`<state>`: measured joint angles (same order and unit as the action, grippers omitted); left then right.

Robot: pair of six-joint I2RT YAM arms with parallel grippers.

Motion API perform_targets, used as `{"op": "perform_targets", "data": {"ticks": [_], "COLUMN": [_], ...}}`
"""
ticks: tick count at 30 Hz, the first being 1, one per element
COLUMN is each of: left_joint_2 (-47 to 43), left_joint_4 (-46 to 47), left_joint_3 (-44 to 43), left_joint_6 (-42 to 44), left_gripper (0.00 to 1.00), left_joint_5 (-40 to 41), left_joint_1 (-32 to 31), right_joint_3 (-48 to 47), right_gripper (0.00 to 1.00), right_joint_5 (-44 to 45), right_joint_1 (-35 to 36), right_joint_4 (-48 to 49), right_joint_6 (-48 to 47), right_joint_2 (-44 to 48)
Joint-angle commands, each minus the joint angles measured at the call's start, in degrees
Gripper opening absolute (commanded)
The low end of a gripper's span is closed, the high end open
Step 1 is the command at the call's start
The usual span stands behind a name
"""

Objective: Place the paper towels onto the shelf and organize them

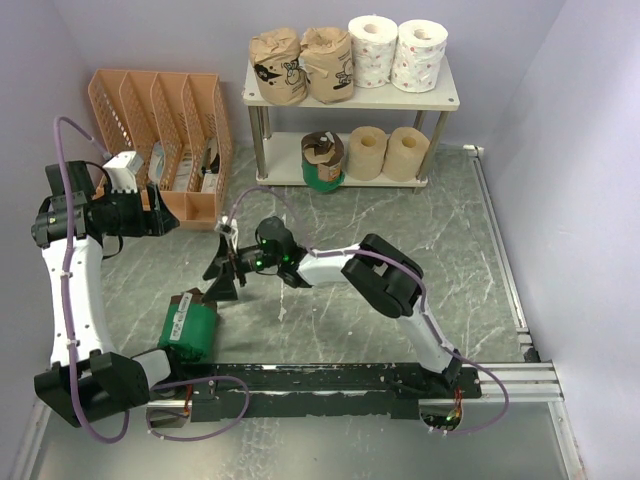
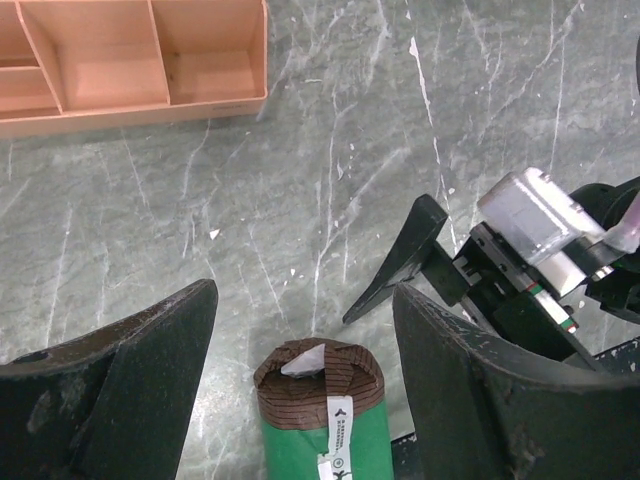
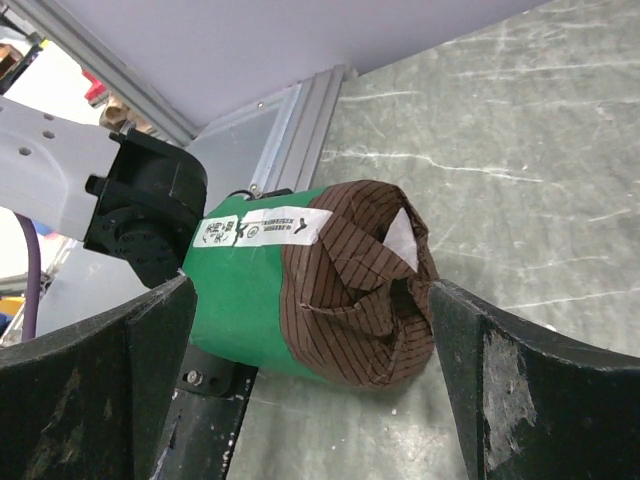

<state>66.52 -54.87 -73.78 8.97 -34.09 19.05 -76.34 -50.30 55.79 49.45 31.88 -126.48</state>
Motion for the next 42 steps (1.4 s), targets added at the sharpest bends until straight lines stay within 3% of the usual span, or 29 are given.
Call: {"op": "perform_targets", "data": {"ticks": [1,15,24,30,32,38,42], "left_joint_2": [-0.45,1.37,1.33,1.67,1.9,2.12,1.97], "left_joint_4": [0.52,0.43,0.87,0.71,0.6,0.42,0.33], "left_joint_3": [1.13,2.06,2.89,3.0,2.78,2.76,2.83], "left_joint_6": [0.87,2.1,2.97,3.29,3.37,3.66,3.77], "left_gripper": [0.82,0.81,0.81,0.8,0.8,0.8,0.8], "left_joint_5": [-2.36,-3.24,-2.31,-2.2,-2.49,-2.87,-2.9], "left_joint_1": [0.64,0.7,0.67,0.66,0.68,0.66,0.69], "right_joint_3": [-2.76,-4.82,-5.33,-2.25,-2.18,-1.3,-2.84], "right_gripper": [1.0,0.98,0.66,0.21,0.0,0.0,0.0], "right_joint_5": [-0.53,2.72,1.35,2.17,3.5,8.92,17.69], "right_joint_1": [2.59,4.92,5.8,5.91,5.99,6.68,6.67], "right_joint_4": [-3.02,-11.45,-13.84,-14.13,-17.84,-30.38,-44.48], "right_joint_6": [-2.53,-8.0,-8.33,-9.21,-11.68,-22.04,-31.95], "right_joint_2": [-1.4,-4.06,-5.67,-2.31,-0.55,7.42,16.78]}}
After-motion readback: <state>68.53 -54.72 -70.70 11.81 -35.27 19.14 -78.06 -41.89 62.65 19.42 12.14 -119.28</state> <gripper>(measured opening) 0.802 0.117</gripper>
